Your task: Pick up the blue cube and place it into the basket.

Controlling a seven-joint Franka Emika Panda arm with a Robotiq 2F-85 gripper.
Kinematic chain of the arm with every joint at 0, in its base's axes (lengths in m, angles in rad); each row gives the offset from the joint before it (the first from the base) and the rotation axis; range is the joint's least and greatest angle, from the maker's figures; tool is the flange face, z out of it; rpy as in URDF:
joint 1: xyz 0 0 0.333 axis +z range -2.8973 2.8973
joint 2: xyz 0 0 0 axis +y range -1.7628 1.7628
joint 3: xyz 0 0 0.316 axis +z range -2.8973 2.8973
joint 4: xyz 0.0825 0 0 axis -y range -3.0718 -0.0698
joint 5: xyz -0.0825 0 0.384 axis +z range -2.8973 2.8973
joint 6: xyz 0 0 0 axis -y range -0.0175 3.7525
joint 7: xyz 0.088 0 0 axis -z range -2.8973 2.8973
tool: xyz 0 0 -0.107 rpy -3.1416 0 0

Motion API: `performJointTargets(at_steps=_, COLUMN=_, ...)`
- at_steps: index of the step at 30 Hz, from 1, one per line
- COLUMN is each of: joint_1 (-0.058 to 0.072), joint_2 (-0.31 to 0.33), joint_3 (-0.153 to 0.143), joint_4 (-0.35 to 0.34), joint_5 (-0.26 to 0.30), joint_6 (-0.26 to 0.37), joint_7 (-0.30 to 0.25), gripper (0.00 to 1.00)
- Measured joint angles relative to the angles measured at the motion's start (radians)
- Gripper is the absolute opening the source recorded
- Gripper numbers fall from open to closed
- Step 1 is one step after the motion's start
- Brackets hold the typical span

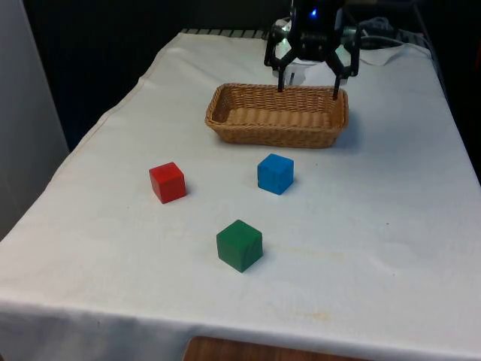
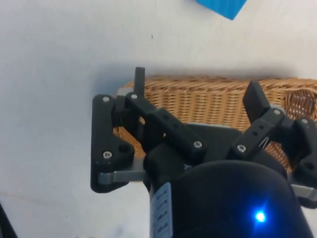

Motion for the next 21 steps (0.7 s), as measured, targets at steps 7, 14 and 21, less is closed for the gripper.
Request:
performJointTargets(at_steps=7, joint_1=-0.001, joint_2=0.032, joint_3=-0.009, joint_4=-0.014, joint_5=0.000, joint_6=0.058, joint_7=0.017, gripper=1.00)
performJointTargets(at_steps=14, joint_1=-0.004, joint_2=0.083, joint_3=-0.032, joint_4=-0.014, joint_5=0.000, joint_6=0.126, joint_7=0.018, gripper=1.00)
performJointTargets(at_steps=21, joint_1=-0.006, joint_2=0.140, joint_3=-0.061, joint_4=-0.015, joint_5=0.000, joint_6=0.197, joint_7=0.018, gripper=1.00)
